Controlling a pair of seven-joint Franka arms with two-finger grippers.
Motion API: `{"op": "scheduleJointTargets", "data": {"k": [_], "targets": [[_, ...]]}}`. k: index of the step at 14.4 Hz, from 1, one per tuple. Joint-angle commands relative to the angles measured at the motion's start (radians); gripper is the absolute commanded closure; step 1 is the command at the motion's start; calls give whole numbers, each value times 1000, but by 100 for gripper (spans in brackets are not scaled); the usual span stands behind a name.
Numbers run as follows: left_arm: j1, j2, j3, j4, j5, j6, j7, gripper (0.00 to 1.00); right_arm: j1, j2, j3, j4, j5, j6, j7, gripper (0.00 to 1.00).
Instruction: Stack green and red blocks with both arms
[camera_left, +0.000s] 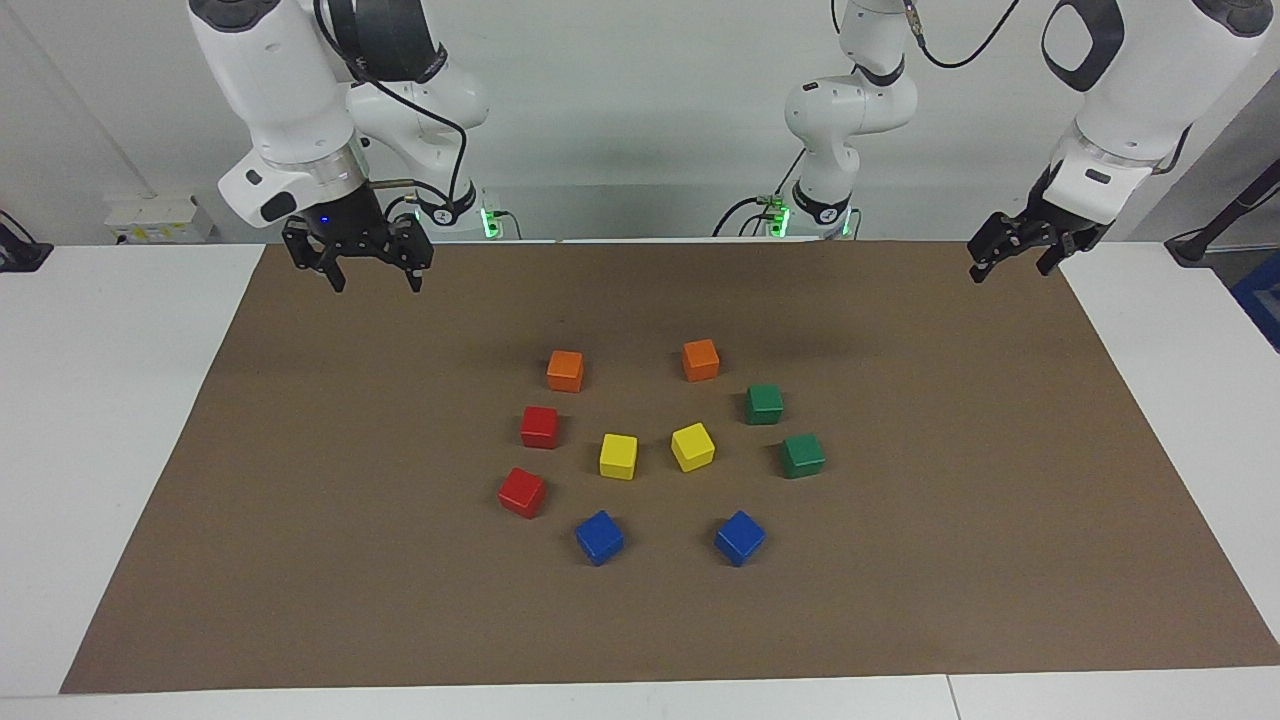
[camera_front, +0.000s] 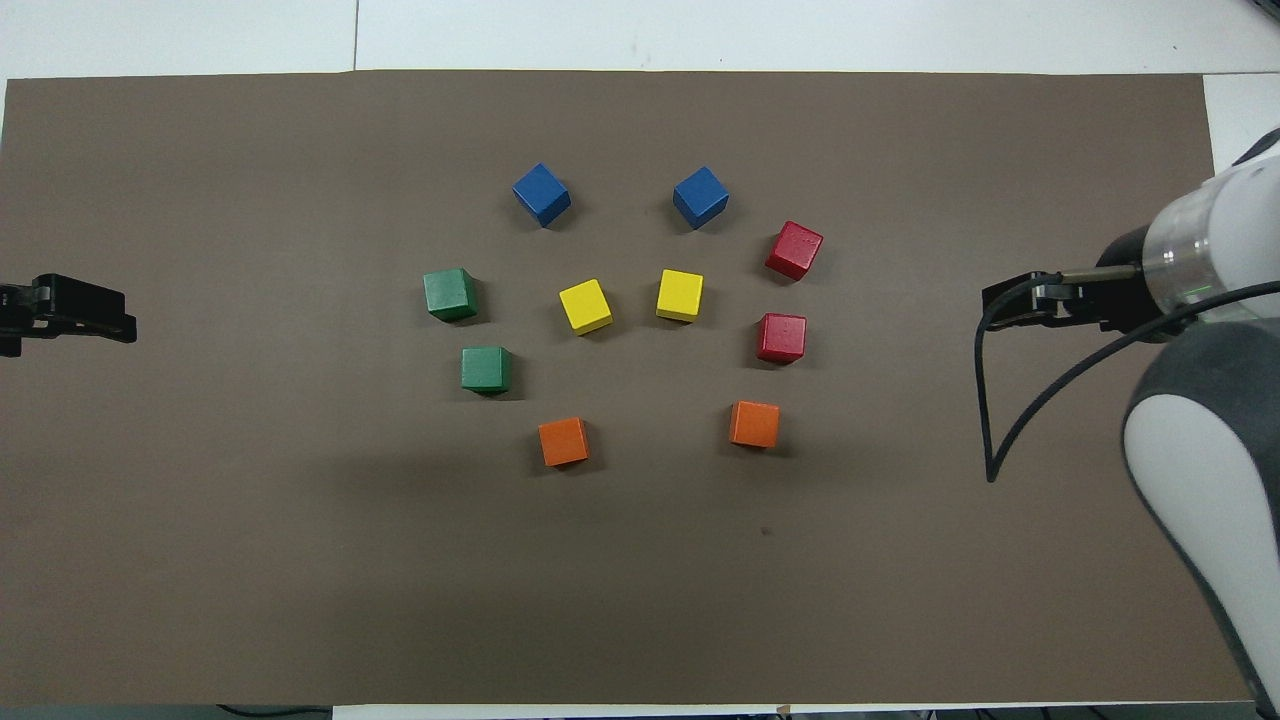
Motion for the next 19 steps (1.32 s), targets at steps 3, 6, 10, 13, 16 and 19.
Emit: {"op": "scheduleJointTargets", "data": {"k": [3, 6, 10, 13, 16, 19], "targets": [[-87, -57, -13, -167, -41, 169, -147, 0, 112, 107, 3, -42, 16, 172, 178, 0], [-218, -55, -13, -278, -42, 300, -224, 0, 155, 223, 3, -7, 15, 262, 304, 0], [-345, 78, -13, -298, -41, 412, -252, 0, 185, 312, 3, -7, 2, 377, 411, 0], [-396, 110, -13, -347, -41, 474, -246, 0, 204, 359, 3, -10, 7, 444, 496, 0], [-419, 170, -11, -363, -41, 543, -246, 0, 209, 388, 6, -59, 18, 513, 528, 1], [-419, 201, -11, -370, -41, 584, -246, 0, 241, 399, 6, -108, 16, 568, 551, 1]]}}
